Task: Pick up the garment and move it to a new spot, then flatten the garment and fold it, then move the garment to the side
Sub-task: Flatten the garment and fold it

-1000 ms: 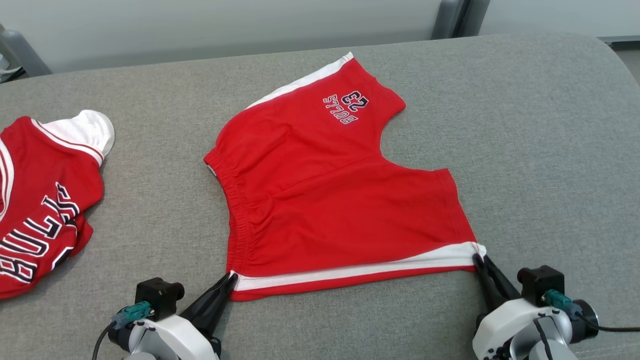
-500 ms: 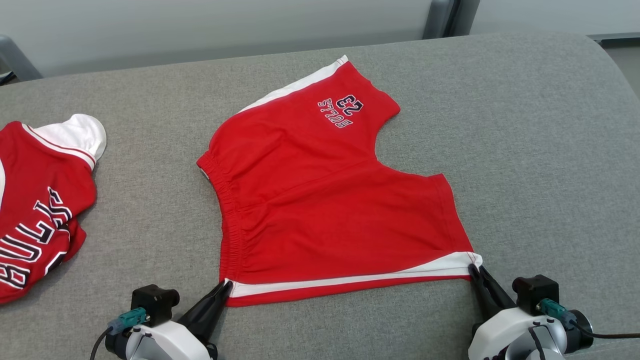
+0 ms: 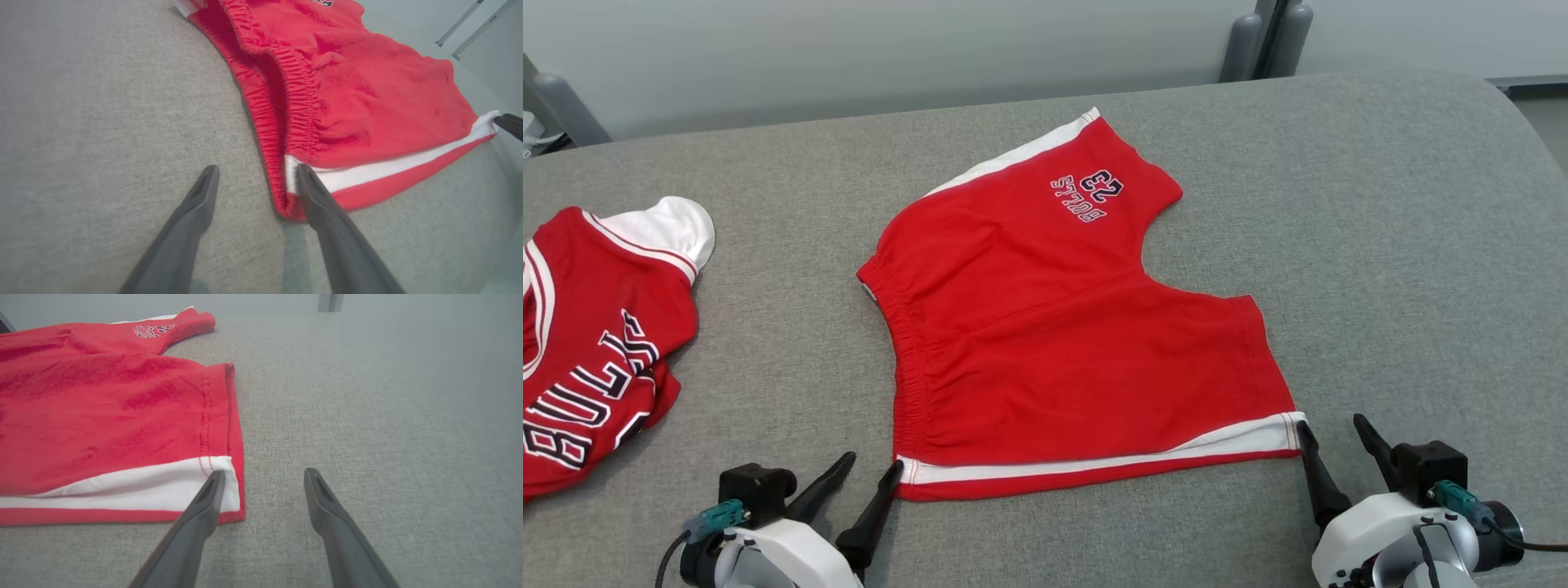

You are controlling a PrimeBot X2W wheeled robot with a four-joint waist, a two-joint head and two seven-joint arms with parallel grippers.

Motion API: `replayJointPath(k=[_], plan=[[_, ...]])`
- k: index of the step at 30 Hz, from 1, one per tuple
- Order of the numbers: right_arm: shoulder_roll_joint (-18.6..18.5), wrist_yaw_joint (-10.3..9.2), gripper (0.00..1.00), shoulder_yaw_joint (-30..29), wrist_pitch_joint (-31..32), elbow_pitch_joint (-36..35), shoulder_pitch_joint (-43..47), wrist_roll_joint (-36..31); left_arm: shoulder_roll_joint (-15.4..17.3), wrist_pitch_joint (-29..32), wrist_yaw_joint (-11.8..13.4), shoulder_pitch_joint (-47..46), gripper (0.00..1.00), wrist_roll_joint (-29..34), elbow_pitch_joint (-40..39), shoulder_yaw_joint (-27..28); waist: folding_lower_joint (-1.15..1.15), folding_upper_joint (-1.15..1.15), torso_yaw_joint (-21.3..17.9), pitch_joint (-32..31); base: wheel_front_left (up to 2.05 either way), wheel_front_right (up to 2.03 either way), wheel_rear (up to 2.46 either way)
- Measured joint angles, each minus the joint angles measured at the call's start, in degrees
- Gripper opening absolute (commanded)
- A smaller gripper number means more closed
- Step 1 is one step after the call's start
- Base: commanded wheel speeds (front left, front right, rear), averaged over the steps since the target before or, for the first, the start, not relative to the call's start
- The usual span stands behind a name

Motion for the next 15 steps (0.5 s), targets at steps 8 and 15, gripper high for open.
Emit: replayJointPath(k=[8,15], plan=[[-0.1,0.0,1.0,-2.5,0.0,-4.2,0.1,-2.1,1.0,0.5,0.1,5.6,1.0,0.9,-3.3,6.5,0.0,0.0,1.2,-2.5,0.0,0.0,0.0],[0.0,0.0,1.0,1.8,0.0,-11.2,0.8,-0.9,-1.8,0.5,5.5,11.3,1.0,5.8,-20.5,27.1,0.0,0.0,2.8,-4.9,0.0,0.0,0.0]])
